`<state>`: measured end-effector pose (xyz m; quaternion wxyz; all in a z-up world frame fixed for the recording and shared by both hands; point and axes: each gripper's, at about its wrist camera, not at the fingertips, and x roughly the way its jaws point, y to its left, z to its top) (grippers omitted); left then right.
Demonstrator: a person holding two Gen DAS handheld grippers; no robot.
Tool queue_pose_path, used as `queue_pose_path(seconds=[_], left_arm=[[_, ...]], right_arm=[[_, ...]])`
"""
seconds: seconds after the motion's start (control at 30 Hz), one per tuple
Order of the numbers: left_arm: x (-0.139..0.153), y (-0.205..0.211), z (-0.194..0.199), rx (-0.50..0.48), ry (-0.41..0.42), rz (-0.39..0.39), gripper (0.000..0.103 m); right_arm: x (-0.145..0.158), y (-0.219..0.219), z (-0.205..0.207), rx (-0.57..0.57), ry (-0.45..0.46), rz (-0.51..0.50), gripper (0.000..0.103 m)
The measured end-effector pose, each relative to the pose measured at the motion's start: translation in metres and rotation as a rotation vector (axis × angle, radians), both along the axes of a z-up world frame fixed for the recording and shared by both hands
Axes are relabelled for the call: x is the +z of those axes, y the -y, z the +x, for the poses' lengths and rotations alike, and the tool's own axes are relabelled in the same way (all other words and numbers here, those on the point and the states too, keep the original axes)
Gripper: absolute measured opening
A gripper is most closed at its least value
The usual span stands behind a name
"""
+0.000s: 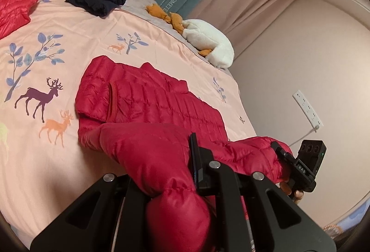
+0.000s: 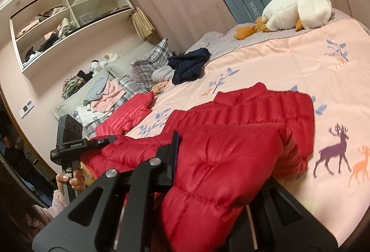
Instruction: Fold large clothes
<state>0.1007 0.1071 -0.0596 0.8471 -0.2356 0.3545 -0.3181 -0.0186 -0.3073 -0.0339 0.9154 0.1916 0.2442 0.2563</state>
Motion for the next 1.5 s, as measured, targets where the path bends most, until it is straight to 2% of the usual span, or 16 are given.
queue_pose_path(seconds=[0.67,1.03,1.5], left_arm=[[0.005,0.015,0.067,0.035,-0.013,0.088,0.012],[-0.004,0.038,0.116,0.060,-0.027,0.154,0.012],[-0.022,0.057,0.158,0.090,-0.037,0.229,0.012]], right_arm=[[-0.004,0.006,0.085,-0.088,-0.043,-0.034,0.012],[-0.025,0.014,0.137,-0.148,-0.125,-0.075,0.012],[-0.048,0.023,0.185,-0.187,-0.203,-0.089,0.013]])
